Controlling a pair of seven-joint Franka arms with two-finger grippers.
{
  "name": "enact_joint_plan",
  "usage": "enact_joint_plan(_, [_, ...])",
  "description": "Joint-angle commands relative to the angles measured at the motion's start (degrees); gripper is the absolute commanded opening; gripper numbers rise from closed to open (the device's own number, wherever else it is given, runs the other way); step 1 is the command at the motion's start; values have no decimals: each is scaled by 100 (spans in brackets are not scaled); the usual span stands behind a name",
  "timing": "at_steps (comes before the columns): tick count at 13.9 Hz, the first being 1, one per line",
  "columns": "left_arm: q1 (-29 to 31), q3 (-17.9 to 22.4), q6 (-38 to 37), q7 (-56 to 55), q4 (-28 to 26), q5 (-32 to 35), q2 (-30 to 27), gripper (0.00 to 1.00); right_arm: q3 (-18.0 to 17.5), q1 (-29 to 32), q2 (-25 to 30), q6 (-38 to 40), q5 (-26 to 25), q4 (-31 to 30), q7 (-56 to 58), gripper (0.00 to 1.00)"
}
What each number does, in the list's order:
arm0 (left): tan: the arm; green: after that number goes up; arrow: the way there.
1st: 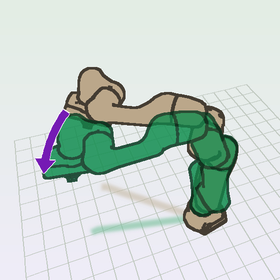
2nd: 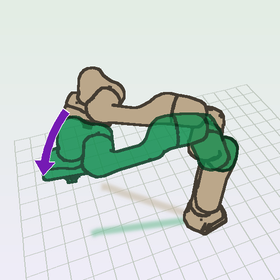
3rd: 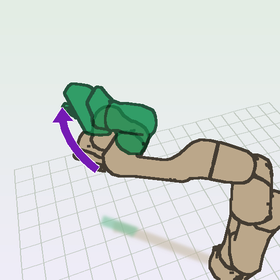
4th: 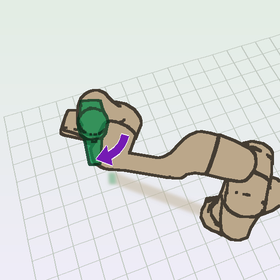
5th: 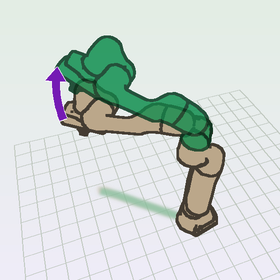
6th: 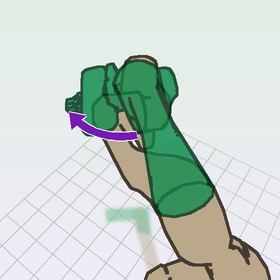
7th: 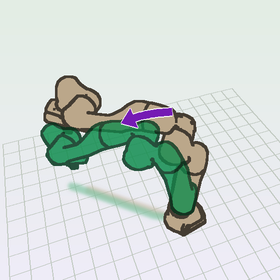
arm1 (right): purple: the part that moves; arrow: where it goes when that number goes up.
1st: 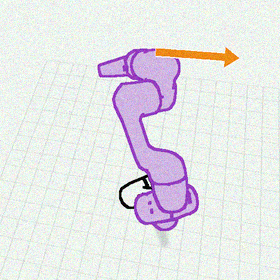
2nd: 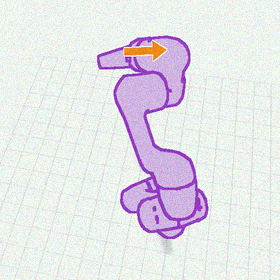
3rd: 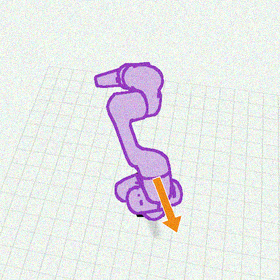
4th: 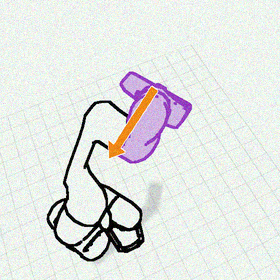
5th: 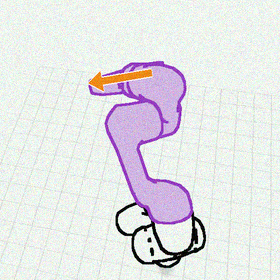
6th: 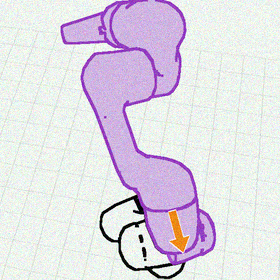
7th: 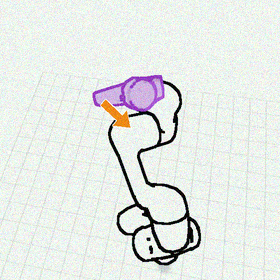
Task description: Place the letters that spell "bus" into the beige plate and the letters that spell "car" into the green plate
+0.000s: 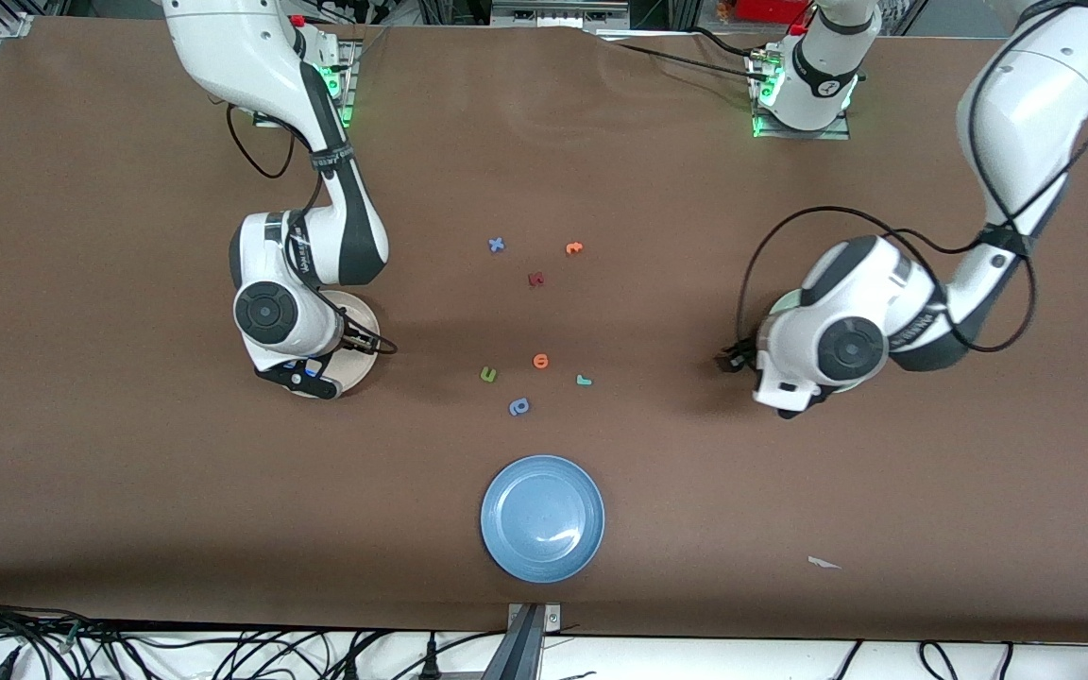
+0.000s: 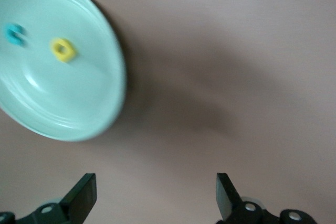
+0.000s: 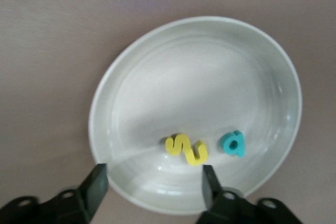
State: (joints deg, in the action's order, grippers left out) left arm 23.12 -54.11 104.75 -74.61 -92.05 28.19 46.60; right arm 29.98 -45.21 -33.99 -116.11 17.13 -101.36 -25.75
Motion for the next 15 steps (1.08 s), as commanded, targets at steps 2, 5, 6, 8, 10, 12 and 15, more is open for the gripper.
enact_joint_plan(2, [-684,181,1299,-1570,55,81,-54,100,463,-14,428,1465,97,896,270,100])
enact_joint_plan(5, [-1421,707,1680,-2792,90,204,-45,100,919,-14,568,2301,97,1512,1401,100])
enact_joint_plan(6, [-1702,926,1829,-3170,134,213,-37,100,1130,-6,682,2574,89,1670,1684,100])
enact_joint_plan(8, [-2396,1611,2206,-3917,161,205,-37,100,1763,-14,814,3267,97,2065,1801,100])
enact_joint_plan(10, [-3047,2253,2453,-4463,379,152,51,100,2194,-6,842,3804,36,2592,2054,100])
enact_joint_plan(12, [-3409,2518,2559,-4894,695,152,287,100,2450,-14,841,4131,-43,2893,2511,100])
enact_joint_plan(15, [-3586,2537,2568,-5185,899,143,420,100,2574,-49,850,4333,-43,2920,2785,100])
